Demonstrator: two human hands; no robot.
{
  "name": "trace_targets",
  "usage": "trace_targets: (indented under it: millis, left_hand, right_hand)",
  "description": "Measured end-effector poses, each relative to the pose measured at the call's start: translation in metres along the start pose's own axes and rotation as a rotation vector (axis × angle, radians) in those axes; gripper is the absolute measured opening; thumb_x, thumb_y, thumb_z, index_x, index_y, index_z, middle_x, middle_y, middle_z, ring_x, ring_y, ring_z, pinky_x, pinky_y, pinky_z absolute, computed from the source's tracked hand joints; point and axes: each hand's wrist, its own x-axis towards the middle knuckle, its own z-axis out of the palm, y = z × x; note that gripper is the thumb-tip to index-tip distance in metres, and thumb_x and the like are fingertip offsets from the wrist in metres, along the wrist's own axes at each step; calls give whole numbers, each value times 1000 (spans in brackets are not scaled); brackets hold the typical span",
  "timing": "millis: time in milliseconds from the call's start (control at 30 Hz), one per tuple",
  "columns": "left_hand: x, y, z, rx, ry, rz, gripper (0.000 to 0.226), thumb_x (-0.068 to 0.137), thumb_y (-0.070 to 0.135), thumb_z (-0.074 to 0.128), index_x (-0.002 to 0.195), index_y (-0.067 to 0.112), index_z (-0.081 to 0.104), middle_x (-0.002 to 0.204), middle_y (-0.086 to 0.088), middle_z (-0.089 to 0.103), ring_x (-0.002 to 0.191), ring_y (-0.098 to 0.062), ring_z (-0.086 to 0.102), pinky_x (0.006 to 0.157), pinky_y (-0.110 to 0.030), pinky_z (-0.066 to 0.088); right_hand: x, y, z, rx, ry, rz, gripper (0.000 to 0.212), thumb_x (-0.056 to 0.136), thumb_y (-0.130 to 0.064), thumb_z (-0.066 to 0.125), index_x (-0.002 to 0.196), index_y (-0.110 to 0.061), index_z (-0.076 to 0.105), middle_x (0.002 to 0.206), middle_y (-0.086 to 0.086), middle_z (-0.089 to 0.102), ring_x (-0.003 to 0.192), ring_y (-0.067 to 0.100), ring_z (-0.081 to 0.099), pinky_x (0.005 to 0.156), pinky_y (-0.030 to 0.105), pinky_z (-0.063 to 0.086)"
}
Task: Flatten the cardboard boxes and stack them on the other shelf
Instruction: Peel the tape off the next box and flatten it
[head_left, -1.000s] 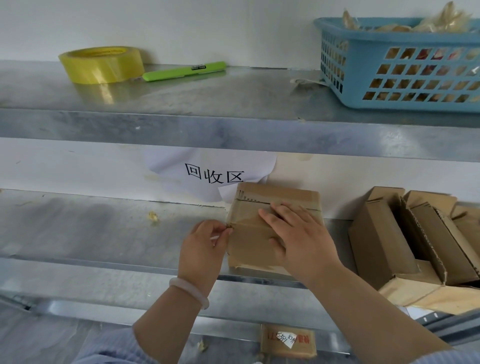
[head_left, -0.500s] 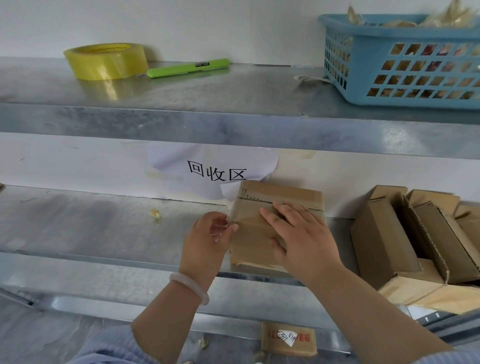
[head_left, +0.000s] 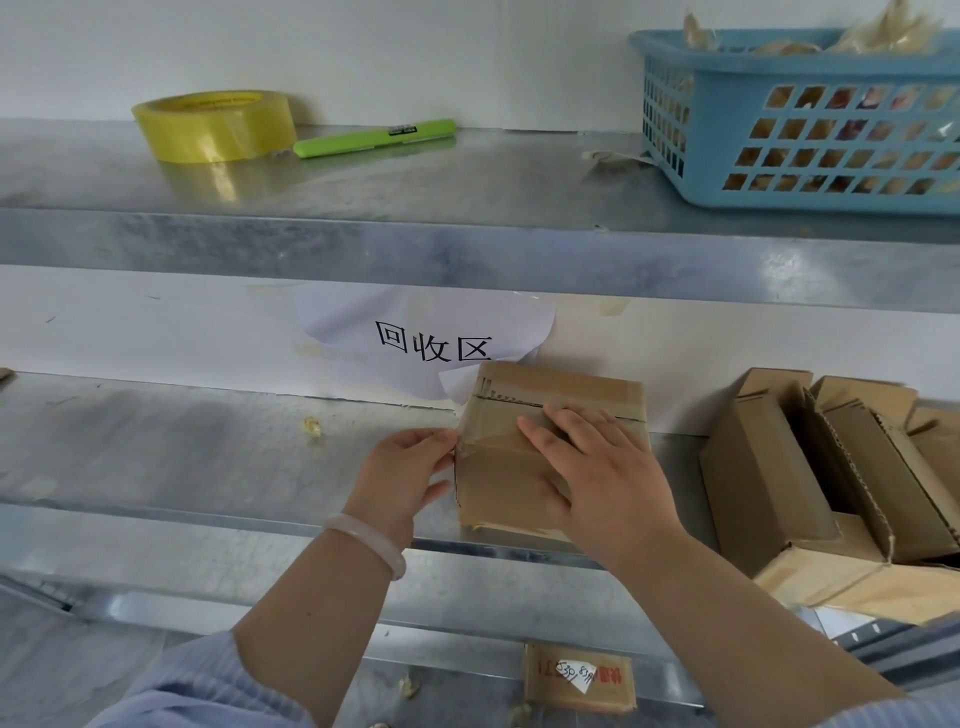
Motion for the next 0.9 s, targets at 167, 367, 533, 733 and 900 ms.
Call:
trace_targets:
  millis: [167, 367, 533, 733, 900]
  left_hand:
    - [0, 4, 2, 151, -17, 69, 17, 95, 18, 57, 84, 13, 68, 72, 6, 71, 85, -13, 64, 84, -36, 55]
    - [0, 4, 6, 477, 59, 229, 20, 97, 21, 50, 81, 18, 61, 83, 0, 67, 86, -18, 64, 80, -37, 56]
    - [-1, 0, 6, 551, 154, 338, 15, 93, 25, 56, 80, 23, 61, 78, 2, 68, 80, -22, 66, 78, -40, 56]
    - [-6, -16, -2, 318, 108, 259, 3, 86, 24, 70, 85, 27, 70, 76, 11, 72, 81, -11, 68, 82, -32, 57]
    - [-7, -14, 5, 709, 265, 483, 6, 85, 31, 70, 81, 34, 66, 75, 20, 64, 66, 5, 59, 58, -1, 40]
  right_hand:
    - [2, 1, -1, -20, -53, -12, 59, 89, -39, 55, 145, -34, 38, 148, -3, 43, 138, 18, 37, 117, 37, 19]
    - [5, 2, 0, -19, -66, -12, 58, 93, -42, 49, 148, -36, 31, 152, -7, 35, 141, 16, 28, 117, 35, 11]
    - [5, 4, 1, -13, -59, -4, 59, 95, -40, 49, 149, -36, 28, 153, -6, 33, 142, 16, 27, 118, 36, 12]
    - [11, 2, 3, -5, -58, 19, 60, 90, -38, 56, 147, -35, 36, 149, -4, 42, 138, 18, 36, 116, 38, 21]
    - [8, 3, 5, -12, -37, 23, 58, 88, -38, 57, 144, -33, 41, 145, -4, 47, 136, 18, 40, 115, 40, 25]
